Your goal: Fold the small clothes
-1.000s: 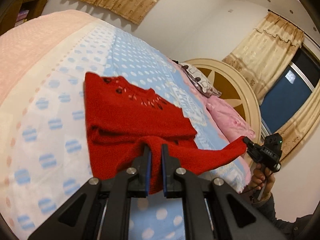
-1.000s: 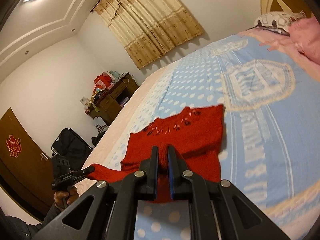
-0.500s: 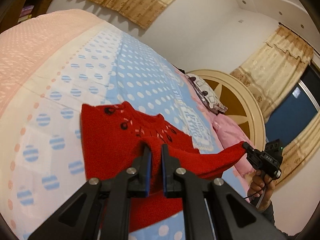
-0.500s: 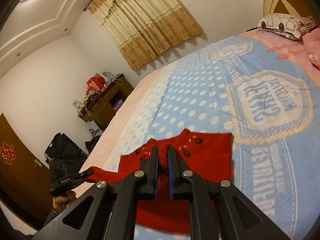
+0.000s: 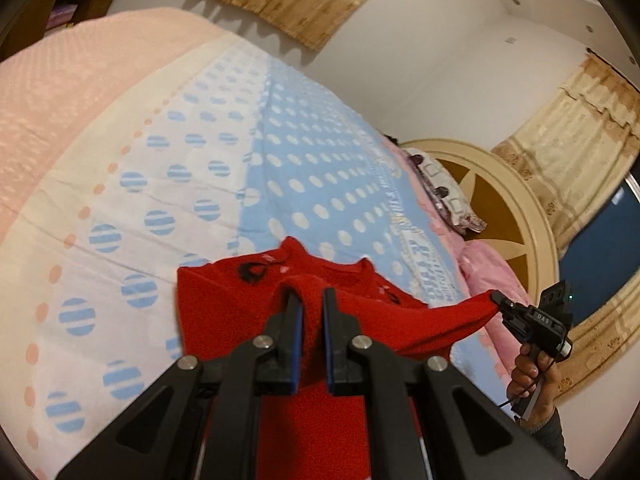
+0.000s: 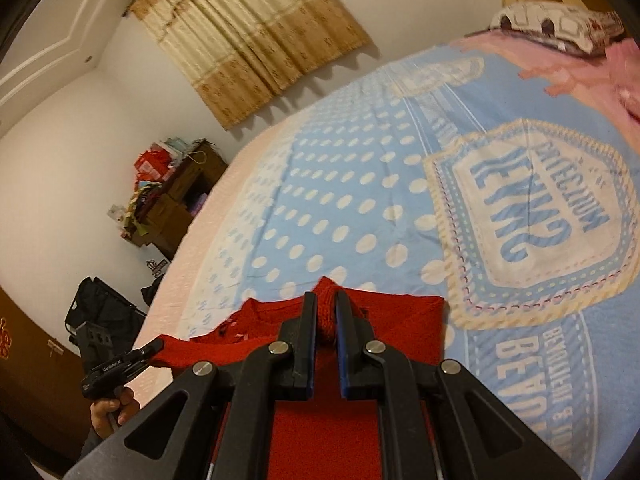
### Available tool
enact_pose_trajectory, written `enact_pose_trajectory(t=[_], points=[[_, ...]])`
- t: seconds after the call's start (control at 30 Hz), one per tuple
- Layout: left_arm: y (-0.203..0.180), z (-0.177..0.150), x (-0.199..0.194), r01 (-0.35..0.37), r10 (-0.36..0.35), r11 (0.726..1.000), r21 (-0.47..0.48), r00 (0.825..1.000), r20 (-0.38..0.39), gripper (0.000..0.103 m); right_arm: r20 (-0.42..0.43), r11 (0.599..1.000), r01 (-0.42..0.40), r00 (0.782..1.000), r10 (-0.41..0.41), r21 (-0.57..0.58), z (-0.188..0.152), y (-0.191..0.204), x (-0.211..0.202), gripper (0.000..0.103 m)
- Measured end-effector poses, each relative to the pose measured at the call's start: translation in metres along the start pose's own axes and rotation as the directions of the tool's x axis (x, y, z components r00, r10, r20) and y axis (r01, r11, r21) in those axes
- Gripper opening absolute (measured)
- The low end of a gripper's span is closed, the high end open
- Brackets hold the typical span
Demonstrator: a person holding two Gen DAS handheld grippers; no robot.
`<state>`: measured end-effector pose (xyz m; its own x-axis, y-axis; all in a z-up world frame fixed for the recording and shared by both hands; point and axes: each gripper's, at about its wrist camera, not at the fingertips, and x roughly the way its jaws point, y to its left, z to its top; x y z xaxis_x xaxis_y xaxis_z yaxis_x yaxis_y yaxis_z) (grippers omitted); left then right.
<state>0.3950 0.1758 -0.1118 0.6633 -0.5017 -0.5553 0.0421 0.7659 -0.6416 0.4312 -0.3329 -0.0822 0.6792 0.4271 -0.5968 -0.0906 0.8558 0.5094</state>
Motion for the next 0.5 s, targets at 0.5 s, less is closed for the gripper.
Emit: enact_pose_trajectory(t=[0.5], points=[[0.056,0.008,0.048,-0.065,0.060,0.983,-0.170,0.998,-0.034,0.015,-0.130,0.980,0.047,0.991,-0.022,0.192,0.022,-0.064,0.108,0.024]])
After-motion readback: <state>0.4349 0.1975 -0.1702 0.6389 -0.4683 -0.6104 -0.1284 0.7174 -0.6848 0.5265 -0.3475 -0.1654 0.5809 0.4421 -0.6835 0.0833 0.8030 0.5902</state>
